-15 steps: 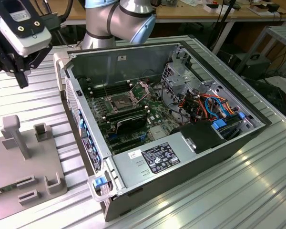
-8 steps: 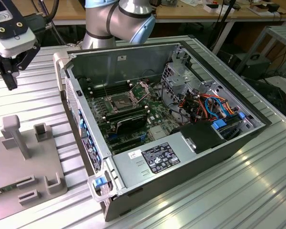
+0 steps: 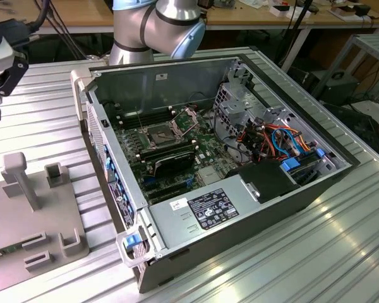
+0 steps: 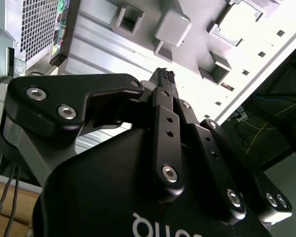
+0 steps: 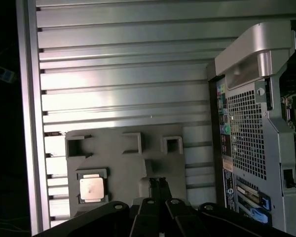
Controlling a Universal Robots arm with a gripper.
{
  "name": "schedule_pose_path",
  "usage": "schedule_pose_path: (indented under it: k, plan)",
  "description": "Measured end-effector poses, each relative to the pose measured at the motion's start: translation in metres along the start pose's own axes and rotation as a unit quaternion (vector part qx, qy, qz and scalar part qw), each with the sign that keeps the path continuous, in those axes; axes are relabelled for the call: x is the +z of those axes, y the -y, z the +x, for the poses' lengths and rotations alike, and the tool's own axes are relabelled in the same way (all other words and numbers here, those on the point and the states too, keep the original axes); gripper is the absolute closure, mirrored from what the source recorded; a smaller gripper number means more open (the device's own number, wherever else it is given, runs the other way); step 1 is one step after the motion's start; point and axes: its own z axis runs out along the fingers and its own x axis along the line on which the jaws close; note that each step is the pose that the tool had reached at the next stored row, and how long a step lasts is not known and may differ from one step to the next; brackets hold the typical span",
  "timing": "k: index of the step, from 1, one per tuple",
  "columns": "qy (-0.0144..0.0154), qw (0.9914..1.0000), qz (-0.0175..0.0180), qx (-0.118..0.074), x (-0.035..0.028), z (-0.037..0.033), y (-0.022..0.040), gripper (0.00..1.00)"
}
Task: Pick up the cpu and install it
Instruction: 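Reach for the cpu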
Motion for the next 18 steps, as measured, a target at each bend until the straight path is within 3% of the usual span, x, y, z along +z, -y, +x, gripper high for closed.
schedule_pose_path:
  k: [10,18]
  plan:
    - [0.0,1.0,0.0001,0.0,0.0002,0.0249,0.0018,0.89]
    - [0.0,1.0,0.0002,0.0,0.0003,0.0287,0.0021,0.89]
